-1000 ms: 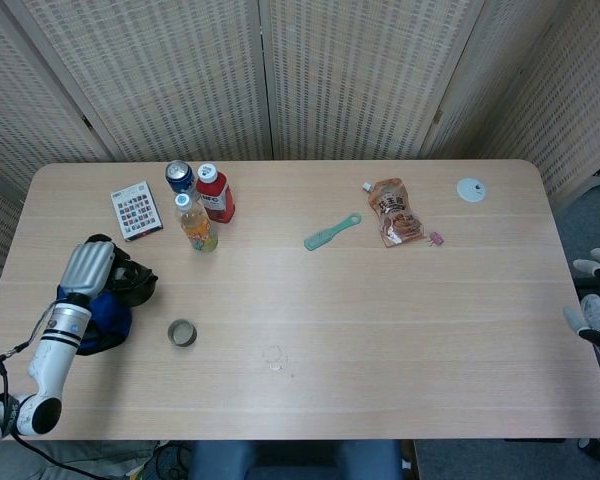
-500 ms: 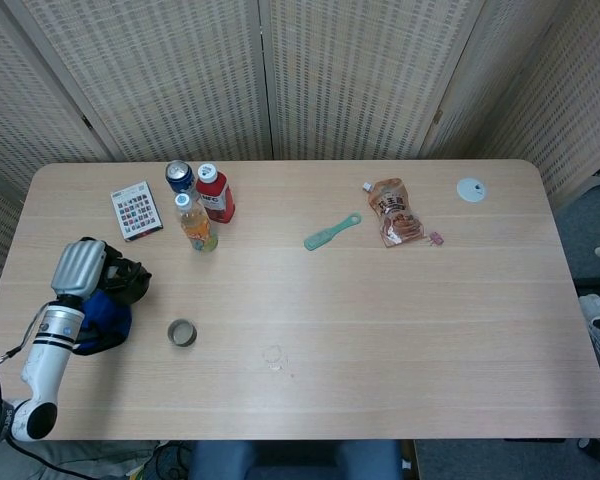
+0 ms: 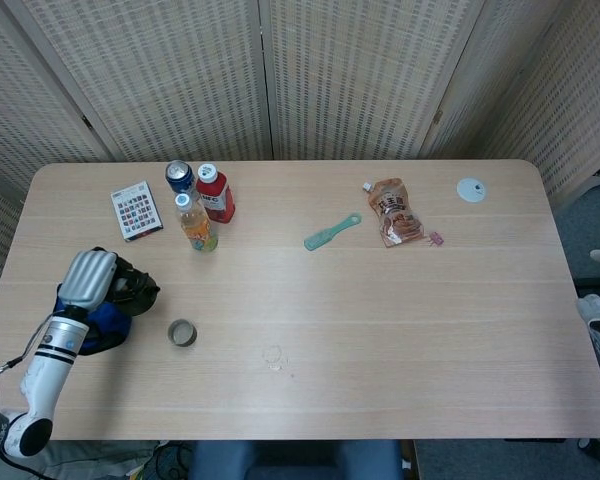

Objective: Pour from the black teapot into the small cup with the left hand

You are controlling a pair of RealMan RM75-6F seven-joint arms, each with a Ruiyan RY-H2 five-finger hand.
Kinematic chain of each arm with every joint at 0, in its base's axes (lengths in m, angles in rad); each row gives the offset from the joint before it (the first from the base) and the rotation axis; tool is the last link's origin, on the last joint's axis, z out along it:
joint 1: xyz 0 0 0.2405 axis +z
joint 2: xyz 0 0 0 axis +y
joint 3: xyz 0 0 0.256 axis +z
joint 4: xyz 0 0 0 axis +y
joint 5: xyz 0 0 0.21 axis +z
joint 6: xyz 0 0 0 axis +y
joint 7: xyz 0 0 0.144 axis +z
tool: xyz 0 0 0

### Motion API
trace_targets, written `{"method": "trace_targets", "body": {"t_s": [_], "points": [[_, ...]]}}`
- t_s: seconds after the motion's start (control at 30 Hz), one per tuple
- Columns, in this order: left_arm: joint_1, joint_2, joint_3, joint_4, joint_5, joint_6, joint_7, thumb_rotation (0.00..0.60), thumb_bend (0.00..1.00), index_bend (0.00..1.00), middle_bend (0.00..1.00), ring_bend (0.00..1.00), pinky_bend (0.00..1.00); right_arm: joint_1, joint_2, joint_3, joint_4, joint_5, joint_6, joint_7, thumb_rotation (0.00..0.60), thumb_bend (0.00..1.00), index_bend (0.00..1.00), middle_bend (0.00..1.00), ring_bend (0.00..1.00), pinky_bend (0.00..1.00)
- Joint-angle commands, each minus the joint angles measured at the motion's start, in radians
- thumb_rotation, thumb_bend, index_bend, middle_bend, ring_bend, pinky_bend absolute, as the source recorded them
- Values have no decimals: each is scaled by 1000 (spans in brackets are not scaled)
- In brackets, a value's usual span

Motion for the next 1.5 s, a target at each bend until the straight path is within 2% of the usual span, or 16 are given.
{"method": "trace_targets", "body": {"t_s": [0.03, 0.17, 0.27, 0.3, 0.57, 0.73, 0.83, 0.97, 1.5], "points": [[3, 6, 11, -14, 18, 4, 7, 382, 417, 1000, 1000, 1000, 430, -1, -1, -2, 2, 0, -2, 3, 600, 161, 320, 221, 196, 168], [5, 9, 21, -26, 39, 11, 12, 376, 422, 1000, 1000, 1000, 430, -1, -1, -6, 6, -1, -6, 7, 600, 160, 320, 221, 196, 168], [8, 11, 30, -31, 56, 16, 21, 458, 424, 1000, 1000, 1000, 437, 1, -1, -8, 6, -5, -9, 9, 600, 161, 320, 221, 196, 168], [9, 12, 32, -34, 59, 17, 21, 465, 424, 1000, 1000, 1000, 441, 1, -1, -8, 7, -5, -9, 8, 600, 161, 320, 221, 195, 168], [22, 18, 52, -48, 88, 31, 27, 418, 425, 1000, 1000, 1000, 441, 5, -6, -11, 10, -5, -17, 9, 600, 160, 320, 221, 195, 168], [31, 22, 66, -51, 101, 39, 45, 432, 425, 1000, 1000, 1000, 441, 8, -10, -14, 14, -3, -26, 9, 600, 161, 320, 221, 196, 168], [35, 24, 76, -45, 109, 40, 64, 472, 425, 1000, 1000, 1000, 441, 11, -12, -15, 15, -4, -30, 8, 600, 161, 320, 221, 196, 168], [37, 24, 86, -37, 117, 39, 90, 493, 425, 1000, 1000, 1000, 441, 14, -15, -16, 16, -2, -35, 6, 600, 161, 319, 221, 196, 168], [41, -1, 118, -22, 190, 62, 153, 504, 425, 1000, 1000, 1000, 442, 12, -20, -20, 18, 4, -35, 4, 600, 161, 320, 221, 196, 168]]}}
